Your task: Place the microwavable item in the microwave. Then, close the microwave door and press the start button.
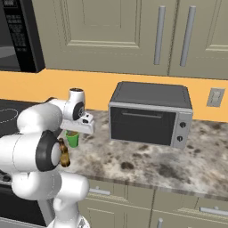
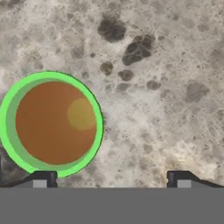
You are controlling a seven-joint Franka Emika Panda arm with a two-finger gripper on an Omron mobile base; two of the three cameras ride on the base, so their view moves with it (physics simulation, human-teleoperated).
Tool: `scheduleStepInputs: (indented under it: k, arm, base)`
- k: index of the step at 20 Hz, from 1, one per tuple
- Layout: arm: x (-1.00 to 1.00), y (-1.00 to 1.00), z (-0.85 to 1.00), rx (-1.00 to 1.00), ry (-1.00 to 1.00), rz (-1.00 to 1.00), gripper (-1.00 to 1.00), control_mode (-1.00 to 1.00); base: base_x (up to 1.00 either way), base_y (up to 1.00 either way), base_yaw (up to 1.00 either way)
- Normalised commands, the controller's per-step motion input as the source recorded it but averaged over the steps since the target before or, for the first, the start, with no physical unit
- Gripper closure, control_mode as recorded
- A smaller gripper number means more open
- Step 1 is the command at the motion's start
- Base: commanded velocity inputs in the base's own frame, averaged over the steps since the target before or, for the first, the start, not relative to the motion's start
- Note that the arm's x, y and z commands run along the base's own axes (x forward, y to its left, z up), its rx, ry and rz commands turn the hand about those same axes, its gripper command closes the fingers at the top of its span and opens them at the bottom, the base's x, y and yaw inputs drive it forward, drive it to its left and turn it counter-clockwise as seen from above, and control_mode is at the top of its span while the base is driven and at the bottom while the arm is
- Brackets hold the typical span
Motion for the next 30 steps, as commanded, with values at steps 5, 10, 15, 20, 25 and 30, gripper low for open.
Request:
scheduleStepInputs:
  k: [5, 10, 15, 20, 25, 30]
  arm:
    - [0.31, 0.00, -0.10, 0.00, 0.12, 0.00, -1.00, -1.00]
    - [0.37, 0.08, -0.08, 0.00, 0.10, 0.00, -1.00, -1.00]
    - [0.25, 0.14, -0.18, 0.00, 0.03, -0.01, -1.00, -1.00]
    - [0.08, 0.14, -0.25, 0.00, 0.00, 0.00, -1.00, -1.00]
    - [-0.14, 0.01, -0.11, 0.00, -0.05, 0.00, -1.00, -1.00]
    - [-0.38, 0.00, -0.18, 0.00, -0.09, 0.00, -1.00, -1.00]
  base:
    - [0.00, 0.00, 0.00]
    - [0.00, 0.00, 0.00]
    - [0.00, 0.00, 0.00]
    - [0.00, 0.00, 0.00]
    - [0.00, 0.00, 0.00]
    - [0.00, 0.00, 0.00]
